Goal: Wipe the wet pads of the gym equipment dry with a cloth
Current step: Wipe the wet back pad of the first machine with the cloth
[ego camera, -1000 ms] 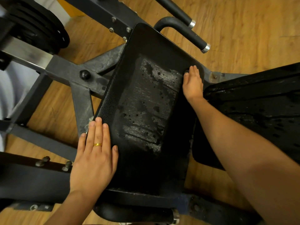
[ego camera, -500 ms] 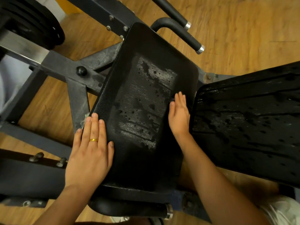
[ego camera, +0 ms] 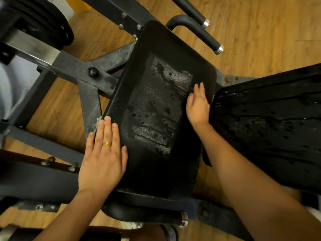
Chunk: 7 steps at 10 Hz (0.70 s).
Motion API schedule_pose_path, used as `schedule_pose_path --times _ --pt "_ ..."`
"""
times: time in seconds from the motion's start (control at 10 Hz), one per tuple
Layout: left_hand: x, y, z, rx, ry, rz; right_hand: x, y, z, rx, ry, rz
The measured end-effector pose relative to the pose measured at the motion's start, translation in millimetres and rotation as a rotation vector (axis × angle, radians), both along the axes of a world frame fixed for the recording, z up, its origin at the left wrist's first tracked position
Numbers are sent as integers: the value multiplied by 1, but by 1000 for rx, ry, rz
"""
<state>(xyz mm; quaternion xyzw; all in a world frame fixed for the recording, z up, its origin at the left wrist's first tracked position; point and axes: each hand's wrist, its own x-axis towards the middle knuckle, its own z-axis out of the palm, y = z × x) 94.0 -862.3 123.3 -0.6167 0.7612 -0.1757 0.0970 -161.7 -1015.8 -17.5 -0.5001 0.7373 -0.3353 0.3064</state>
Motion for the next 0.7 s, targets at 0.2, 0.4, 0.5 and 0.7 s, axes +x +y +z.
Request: schedule_pose_path --times 0.2,0.4,0.5,0.7 --pt "0 1 -1 2 -12 10 43 105 -8 -31 -29 35" --pt "1 1 -1 -7 -21 0 86 197 -3 -73 -75 57" --pt "1 2 -1 -12 -25 -7 92 222 -8 -93 -104 154" --pt "1 2 -1 -16 -25 -10 78 223 -8 -123 -77 404"
